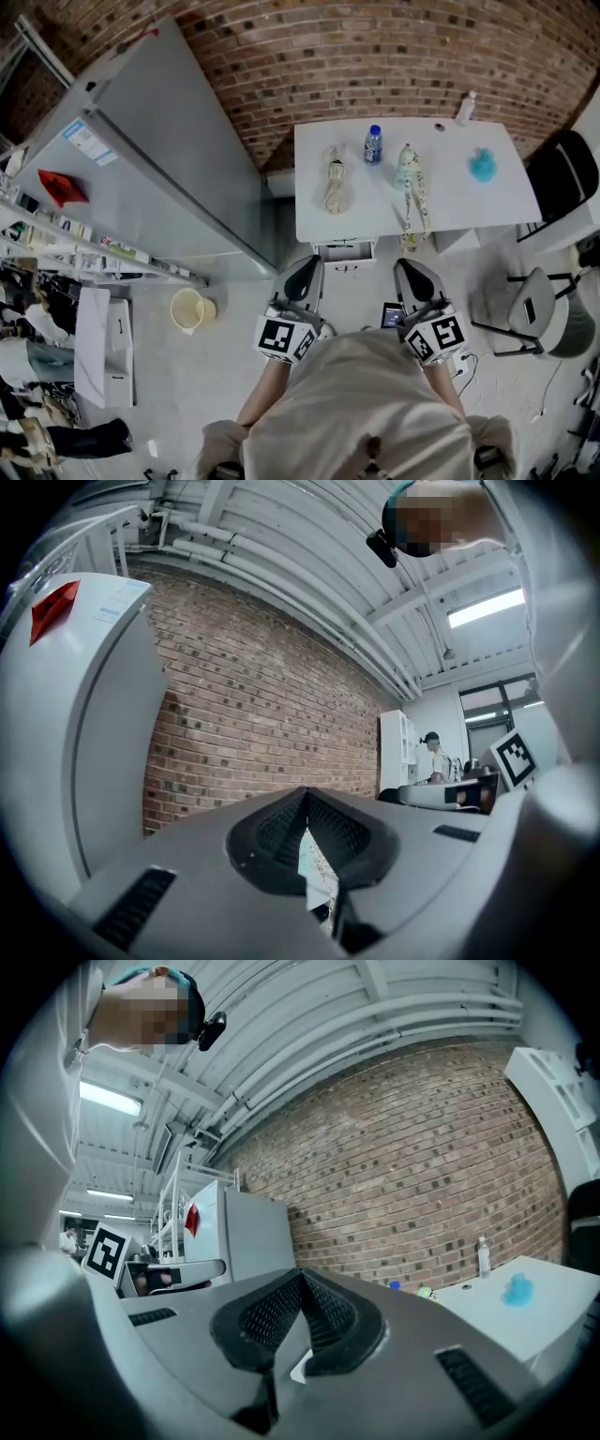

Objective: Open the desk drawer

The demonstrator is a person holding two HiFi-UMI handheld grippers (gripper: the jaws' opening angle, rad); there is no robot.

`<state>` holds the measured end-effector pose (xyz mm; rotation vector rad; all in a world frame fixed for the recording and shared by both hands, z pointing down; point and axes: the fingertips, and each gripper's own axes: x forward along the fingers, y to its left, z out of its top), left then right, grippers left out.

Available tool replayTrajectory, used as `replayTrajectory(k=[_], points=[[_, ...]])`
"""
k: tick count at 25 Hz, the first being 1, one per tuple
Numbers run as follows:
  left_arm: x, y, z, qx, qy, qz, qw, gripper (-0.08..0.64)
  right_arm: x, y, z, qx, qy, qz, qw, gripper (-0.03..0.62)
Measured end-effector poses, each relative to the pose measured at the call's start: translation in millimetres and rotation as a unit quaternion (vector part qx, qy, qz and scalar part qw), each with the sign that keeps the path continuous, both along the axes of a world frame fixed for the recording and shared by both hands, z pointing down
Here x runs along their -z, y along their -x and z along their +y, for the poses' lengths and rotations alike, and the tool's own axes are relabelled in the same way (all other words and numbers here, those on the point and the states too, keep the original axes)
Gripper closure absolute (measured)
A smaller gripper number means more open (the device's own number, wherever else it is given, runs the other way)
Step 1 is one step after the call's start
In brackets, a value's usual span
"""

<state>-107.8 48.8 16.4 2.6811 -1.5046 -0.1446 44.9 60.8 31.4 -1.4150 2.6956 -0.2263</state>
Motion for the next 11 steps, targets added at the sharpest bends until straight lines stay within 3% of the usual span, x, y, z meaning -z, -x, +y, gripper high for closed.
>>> replayTrajectory(k=[11], points=[[-9.6, 7.4, 11.5, 0.028, 0.019, 0.015, 0.9993, 0.552, -7.7, -5.9, 4.9, 0.006, 0.008, -0.006, 1.000, 0.566]])
